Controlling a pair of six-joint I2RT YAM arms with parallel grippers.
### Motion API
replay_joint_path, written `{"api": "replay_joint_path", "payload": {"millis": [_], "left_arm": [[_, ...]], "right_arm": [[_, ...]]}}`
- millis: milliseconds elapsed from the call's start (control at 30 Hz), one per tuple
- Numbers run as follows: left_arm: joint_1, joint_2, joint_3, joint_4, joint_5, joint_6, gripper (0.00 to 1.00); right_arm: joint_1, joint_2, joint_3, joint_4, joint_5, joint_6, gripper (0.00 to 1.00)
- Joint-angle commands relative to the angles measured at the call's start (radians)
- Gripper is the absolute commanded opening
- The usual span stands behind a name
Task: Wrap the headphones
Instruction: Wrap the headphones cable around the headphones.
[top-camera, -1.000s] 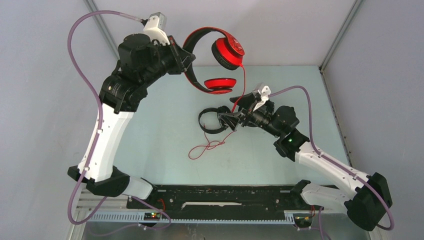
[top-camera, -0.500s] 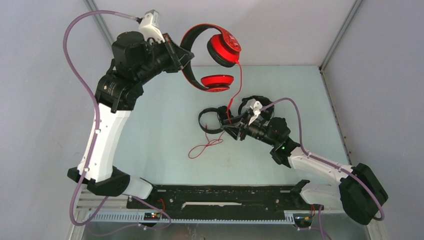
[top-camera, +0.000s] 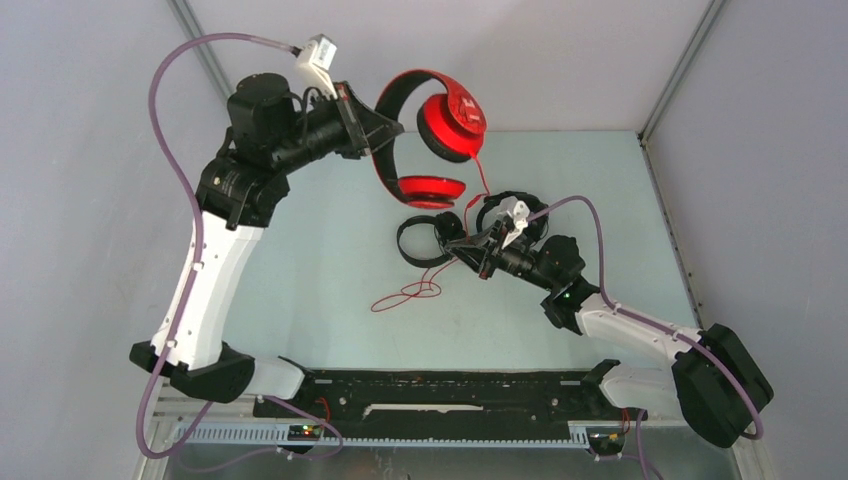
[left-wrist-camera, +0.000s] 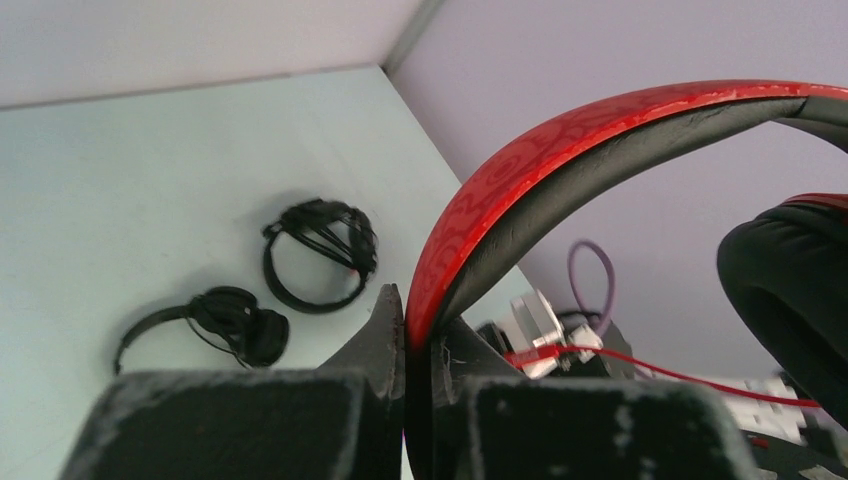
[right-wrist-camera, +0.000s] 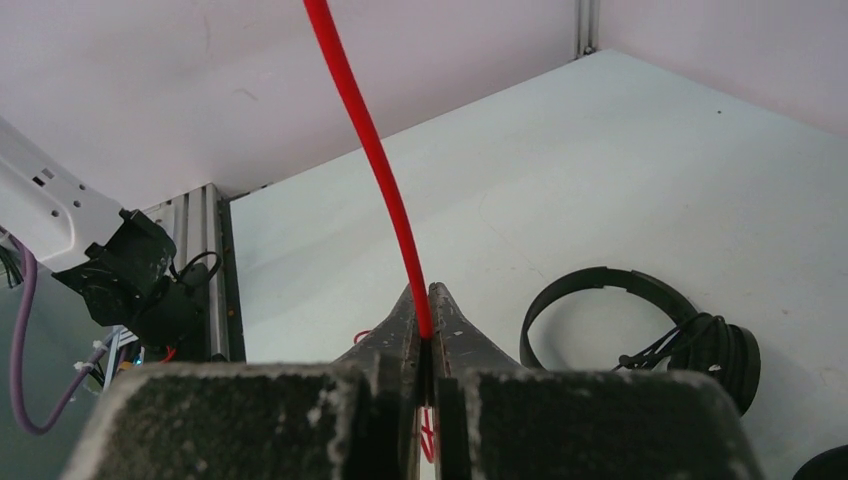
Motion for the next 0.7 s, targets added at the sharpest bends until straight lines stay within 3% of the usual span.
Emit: {"api": "replay_joint_path", "payload": {"millis": [0,467,667], "left_arm": [[-0.004,-0.04,-0.102,0.123,0.22,-0.039,0.0],[-0.135,-0.106,-0.355,0.331,0.538,-0.114,0.0],[-0.178,-0.108,-0.344,0.179,0.6,0.034,0.0]], "right_arm": [[-0.01,0.015,0.047,0.065,-0.025,0.01,0.0],[-0.032,0.041,0.071,0.07,-0.025,0.035,0.0],[-0.066,0.029,0.072,0.072,-0.037,0.047,0.0]]}}
